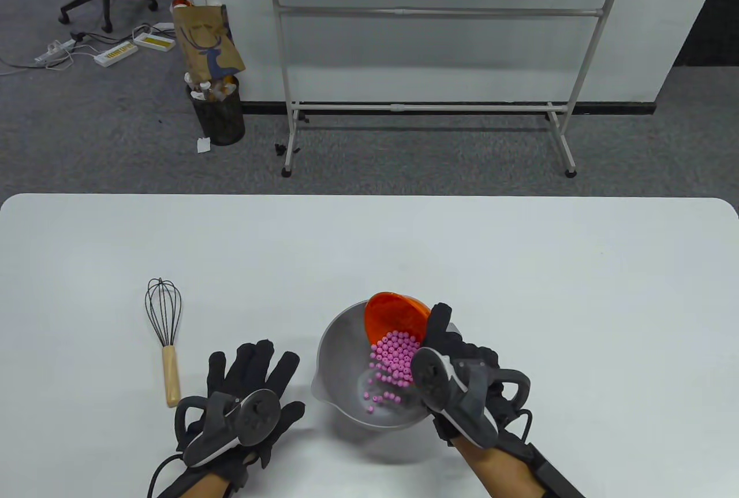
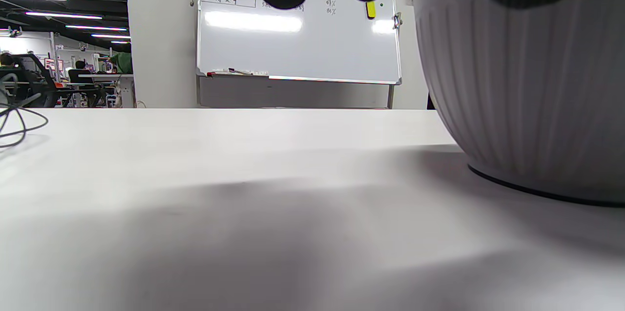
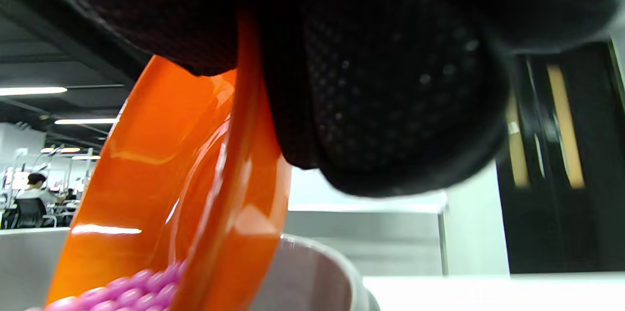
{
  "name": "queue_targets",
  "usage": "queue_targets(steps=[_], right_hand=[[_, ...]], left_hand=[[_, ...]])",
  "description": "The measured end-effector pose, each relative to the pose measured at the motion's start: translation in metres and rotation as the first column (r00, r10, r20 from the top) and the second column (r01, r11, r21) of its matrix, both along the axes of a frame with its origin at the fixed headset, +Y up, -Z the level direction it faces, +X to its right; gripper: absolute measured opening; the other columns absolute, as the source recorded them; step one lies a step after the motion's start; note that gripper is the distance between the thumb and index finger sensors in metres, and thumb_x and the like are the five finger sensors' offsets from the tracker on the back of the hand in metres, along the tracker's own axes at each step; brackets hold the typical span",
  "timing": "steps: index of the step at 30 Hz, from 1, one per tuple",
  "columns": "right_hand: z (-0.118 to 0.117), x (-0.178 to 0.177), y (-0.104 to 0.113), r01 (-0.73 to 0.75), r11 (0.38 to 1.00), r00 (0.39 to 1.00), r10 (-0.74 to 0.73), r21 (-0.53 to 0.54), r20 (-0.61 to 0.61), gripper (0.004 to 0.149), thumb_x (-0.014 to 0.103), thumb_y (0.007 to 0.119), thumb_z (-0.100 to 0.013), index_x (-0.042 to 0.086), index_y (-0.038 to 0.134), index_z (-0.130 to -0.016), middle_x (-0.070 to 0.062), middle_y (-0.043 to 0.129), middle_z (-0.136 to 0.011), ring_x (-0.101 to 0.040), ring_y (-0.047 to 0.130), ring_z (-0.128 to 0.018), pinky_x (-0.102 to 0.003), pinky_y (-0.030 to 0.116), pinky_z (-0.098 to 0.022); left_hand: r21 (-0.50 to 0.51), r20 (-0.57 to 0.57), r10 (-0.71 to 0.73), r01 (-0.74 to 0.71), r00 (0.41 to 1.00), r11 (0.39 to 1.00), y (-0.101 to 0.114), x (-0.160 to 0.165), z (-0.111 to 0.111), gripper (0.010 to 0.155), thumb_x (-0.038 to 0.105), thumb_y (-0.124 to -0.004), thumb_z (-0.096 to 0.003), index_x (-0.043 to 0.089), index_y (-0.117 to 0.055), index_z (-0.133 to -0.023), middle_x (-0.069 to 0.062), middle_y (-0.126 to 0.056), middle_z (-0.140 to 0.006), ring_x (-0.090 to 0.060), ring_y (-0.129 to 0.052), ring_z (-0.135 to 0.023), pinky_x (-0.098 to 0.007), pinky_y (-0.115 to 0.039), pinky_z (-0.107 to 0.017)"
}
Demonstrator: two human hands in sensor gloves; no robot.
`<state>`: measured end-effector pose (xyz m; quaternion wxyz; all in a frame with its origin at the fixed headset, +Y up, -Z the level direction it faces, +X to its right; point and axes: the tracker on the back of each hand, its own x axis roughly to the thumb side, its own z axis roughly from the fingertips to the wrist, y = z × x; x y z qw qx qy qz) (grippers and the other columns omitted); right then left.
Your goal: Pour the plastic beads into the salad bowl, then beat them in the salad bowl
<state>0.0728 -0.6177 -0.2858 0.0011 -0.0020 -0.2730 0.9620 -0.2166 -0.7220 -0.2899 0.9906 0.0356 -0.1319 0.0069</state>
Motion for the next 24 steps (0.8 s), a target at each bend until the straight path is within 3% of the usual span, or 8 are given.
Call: queue_targets(steps=[7, 17, 20, 22, 24], right_hand=[[0.014, -0.018, -0.009, -0.205, 0.961, 0.978, 0.210, 0.187, -0.006, 0.053, 0.036, 0.088, -0.044, 0.012, 0.077, -0.091, -0.009, 0.105, -0.047, -0.025, 0.109, -0.015, -0.039, 0.086, -0.020], [0.016, -0.015, -0.006, -0.193, 0.966, 0.980, 0.197, 0.172, -0.008, 0.053, 0.037, 0.087, -0.044, 0.013, 0.078, -0.091, -0.008, 0.105, -0.047, -0.025, 0.109, -0.015, -0.038, 0.086, -0.020], [0.011, -0.002, 0.000, -0.092, 0.991, 0.996, 0.092, 0.096, -0.001, 0.053, 0.039, 0.087, -0.044, 0.014, 0.078, -0.090, -0.006, 0.106, -0.046, -0.021, 0.110, -0.013, -0.036, 0.087, -0.019], [0.003, 0.014, 0.004, 0.093, 0.996, 0.996, -0.093, -0.013, 0.008, 0.054, 0.040, 0.086, -0.044, 0.014, 0.078, -0.090, -0.005, 0.106, -0.046, -0.020, 0.110, -0.013, -0.035, 0.088, -0.018], [-0.005, 0.034, 0.005, 0.324, 0.935, 0.946, -0.321, -0.144, 0.041, 0.054, 0.039, 0.086, -0.044, 0.012, 0.077, -0.090, -0.006, 0.106, -0.046, -0.021, 0.110, -0.013, -0.036, 0.088, -0.018]], left_hand=[[0.001, -0.003, -0.007, 0.007, 1.000, 1.000, 0.000, 0.000, 0.000, 0.076, 0.070, -0.065, -0.0436, 0.041, -0.044, -0.110, -0.009, -0.042, -0.124, -0.038, -0.047, -0.115, -0.070, -0.028, -0.075], [0.003, -0.002, -0.003, 0.003, 1.000, 1.000, 0.001, -0.001, 0.000, 0.076, 0.070, -0.065, -0.0436, 0.041, -0.044, -0.110, -0.009, -0.042, -0.124, -0.038, -0.046, -0.115, -0.070, -0.028, -0.075], [0.003, 0.000, -0.003, 0.003, 1.000, 1.000, 0.001, 0.000, 0.000, 0.076, 0.070, -0.065, -0.0436, 0.041, -0.044, -0.110, -0.009, -0.041, -0.124, -0.038, -0.046, -0.115, -0.070, -0.028, -0.075], [0.004, 0.001, -0.002, 0.002, 1.000, 1.000, 0.001, 0.000, 0.000, 0.076, 0.070, -0.065, -0.0436, 0.041, -0.044, -0.110, -0.009, -0.042, -0.124, -0.038, -0.046, -0.115, -0.070, -0.028, -0.075], [0.004, 0.002, -0.003, 0.003, 1.000, 1.000, 0.001, 0.000, 0.000, 0.076, 0.070, -0.065, -0.0436, 0.041, -0.044, -0.110, -0.009, -0.042, -0.124, -0.038, -0.047, -0.115, -0.070, -0.028, -0.075]])
